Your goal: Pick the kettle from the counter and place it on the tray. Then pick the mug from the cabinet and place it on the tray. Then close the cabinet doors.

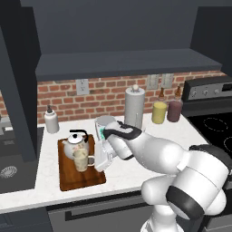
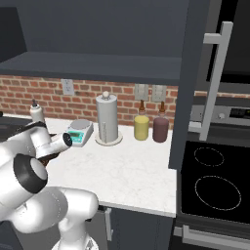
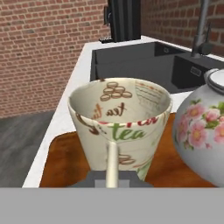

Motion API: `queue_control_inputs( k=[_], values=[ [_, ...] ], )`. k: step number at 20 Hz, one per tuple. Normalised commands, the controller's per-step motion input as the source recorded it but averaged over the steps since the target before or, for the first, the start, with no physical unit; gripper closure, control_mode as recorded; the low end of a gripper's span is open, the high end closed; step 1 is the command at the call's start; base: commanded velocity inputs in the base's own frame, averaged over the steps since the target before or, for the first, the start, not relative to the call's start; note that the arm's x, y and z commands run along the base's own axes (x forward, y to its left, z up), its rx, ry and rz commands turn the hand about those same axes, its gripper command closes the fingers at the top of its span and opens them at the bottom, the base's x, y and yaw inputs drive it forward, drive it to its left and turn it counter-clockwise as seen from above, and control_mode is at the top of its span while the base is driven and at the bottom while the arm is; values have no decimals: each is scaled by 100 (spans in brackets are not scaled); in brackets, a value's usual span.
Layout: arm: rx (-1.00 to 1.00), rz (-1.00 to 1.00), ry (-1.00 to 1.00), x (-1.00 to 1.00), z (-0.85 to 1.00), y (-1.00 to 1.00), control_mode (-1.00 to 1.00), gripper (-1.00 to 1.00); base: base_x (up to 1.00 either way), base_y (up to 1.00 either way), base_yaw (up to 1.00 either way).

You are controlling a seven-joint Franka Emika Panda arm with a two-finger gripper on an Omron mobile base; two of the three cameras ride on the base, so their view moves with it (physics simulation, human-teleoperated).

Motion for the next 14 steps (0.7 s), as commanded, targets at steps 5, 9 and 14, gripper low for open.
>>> queue_control_inputs(
  k=[5,9,14],
  values=[
    [0,0,0,0,-32,0,-100,100,0,0,0],
    [0,0,-2,0,-31,1,-100,100,0,0,0],
    [1,0,-8,0,-24,5,-100,100,0,0,0]
  ],
)
